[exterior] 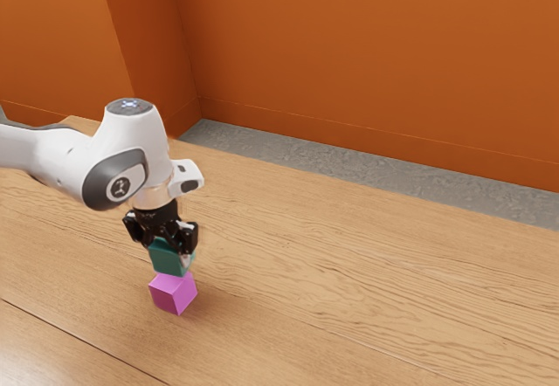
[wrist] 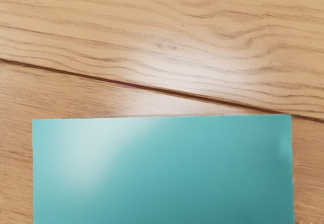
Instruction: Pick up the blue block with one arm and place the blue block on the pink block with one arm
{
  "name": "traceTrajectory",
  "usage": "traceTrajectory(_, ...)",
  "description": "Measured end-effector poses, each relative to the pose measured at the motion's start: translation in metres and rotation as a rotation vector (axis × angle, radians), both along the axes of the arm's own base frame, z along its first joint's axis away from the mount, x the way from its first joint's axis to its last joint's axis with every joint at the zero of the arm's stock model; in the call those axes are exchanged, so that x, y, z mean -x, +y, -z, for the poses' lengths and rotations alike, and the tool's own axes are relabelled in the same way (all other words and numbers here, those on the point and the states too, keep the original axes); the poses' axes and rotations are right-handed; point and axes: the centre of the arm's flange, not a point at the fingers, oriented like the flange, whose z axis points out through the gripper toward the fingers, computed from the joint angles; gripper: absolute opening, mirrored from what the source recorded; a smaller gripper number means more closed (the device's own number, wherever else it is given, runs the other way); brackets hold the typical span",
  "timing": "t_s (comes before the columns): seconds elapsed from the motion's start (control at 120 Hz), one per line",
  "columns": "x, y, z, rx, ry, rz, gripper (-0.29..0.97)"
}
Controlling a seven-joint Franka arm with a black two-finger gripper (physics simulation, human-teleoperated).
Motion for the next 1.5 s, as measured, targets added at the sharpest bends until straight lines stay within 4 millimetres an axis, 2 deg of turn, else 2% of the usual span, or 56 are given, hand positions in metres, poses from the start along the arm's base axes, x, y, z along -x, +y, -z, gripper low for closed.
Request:
traceTrajectory(0.375,0.004,0.005,0.001,0.000,0.048,0.155,0.36)
traceTrajectory(0.567,0.005,0.017,0.002,0.005,0.058,0.194,0.36)
traceTrajectory(0.767,0.020,0.021,-0.002,0.007,0.042,0.234,0.35)
traceTrajectory(1.017,0.025,0.035,0.002,0.010,-0.028,0.245,0.35)
traceTrajectory(1.5,0.025,0.035,0.006,0.008,-0.067,0.256,0.34)
